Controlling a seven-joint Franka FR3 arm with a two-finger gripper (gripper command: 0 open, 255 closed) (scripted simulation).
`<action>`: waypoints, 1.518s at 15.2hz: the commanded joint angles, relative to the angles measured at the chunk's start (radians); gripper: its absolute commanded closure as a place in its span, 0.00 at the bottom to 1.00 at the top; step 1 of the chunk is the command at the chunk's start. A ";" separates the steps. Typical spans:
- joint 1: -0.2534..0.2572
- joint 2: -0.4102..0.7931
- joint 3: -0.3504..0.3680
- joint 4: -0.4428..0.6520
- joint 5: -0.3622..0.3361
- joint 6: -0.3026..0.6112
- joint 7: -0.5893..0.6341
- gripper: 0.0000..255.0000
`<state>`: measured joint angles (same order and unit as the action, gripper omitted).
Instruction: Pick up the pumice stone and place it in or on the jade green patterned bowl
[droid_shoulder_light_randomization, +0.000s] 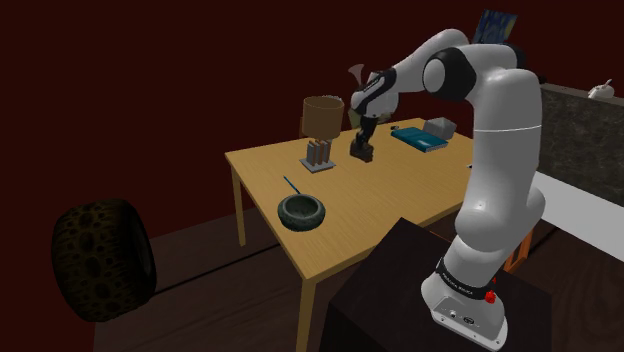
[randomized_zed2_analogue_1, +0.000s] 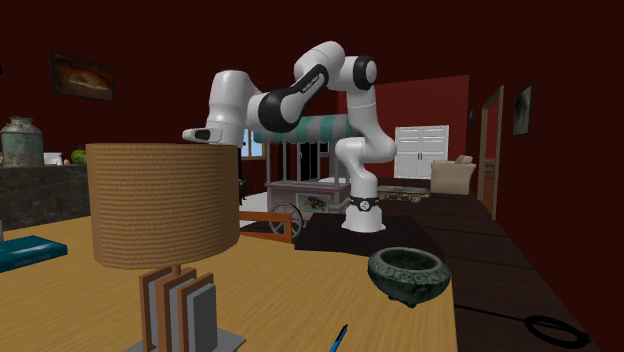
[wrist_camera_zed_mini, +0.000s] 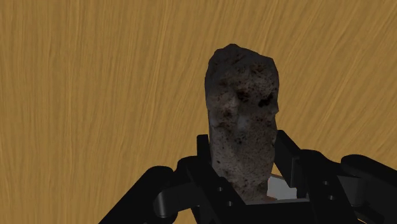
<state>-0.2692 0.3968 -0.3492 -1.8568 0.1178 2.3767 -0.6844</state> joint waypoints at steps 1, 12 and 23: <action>0.003 -0.015 -0.004 0.009 -0.007 -0.023 0.005 1.00; 0.051 -0.119 -0.014 -0.016 -0.061 -0.098 0.067 1.00; 0.222 -0.361 0.048 -0.292 -0.218 -0.064 0.378 1.00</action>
<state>-0.0623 0.0606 -0.3103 -2.1233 -0.0841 2.3117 -0.3415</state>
